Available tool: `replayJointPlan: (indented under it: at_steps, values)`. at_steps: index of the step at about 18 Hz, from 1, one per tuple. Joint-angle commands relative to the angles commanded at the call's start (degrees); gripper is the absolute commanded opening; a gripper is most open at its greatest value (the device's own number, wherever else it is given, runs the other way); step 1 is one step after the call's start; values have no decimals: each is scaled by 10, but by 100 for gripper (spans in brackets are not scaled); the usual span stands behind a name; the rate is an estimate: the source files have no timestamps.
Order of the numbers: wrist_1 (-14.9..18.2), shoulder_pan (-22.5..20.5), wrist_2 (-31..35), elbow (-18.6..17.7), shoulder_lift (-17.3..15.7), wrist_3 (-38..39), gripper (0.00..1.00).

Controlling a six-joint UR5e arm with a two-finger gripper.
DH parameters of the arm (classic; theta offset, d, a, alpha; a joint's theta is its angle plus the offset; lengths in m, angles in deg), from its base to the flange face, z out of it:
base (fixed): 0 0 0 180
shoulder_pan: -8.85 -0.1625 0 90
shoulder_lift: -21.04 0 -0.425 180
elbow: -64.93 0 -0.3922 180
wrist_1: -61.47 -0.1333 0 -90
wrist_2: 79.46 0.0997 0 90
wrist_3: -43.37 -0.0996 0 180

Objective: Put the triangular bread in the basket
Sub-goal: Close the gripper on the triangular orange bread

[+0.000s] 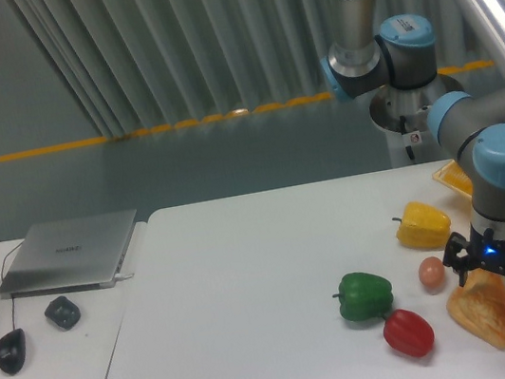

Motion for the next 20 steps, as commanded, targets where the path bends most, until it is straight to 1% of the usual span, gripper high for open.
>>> replayJointPlan:
  at_steps: [1,3,5,7,8,10,11,12,13,16,17,18,20]
  values:
    - [-3,0,0,0,2,0,93]
    - [-4,4,0,0,1,0,89]
    - [-5,7,1,-1,3,0,83]
    - [-5,7,14,-2,6,0,75]
    - [-5,7,22,-1,8,-1,69]
    - [-5,11,27,0,11,-1,53]
    - [-4,11,28,0,11,0,34]
    - [-4,11,29,0,10,0,27]
    - [-3,11,29,1,9,0,16]
    - [0,9,30,11,6,-1,15]
    - [0,9,30,11,4,0,13]
    - [2,6,30,18,-3,1,11]
    - [17,-1,30,27,-22,0,11]
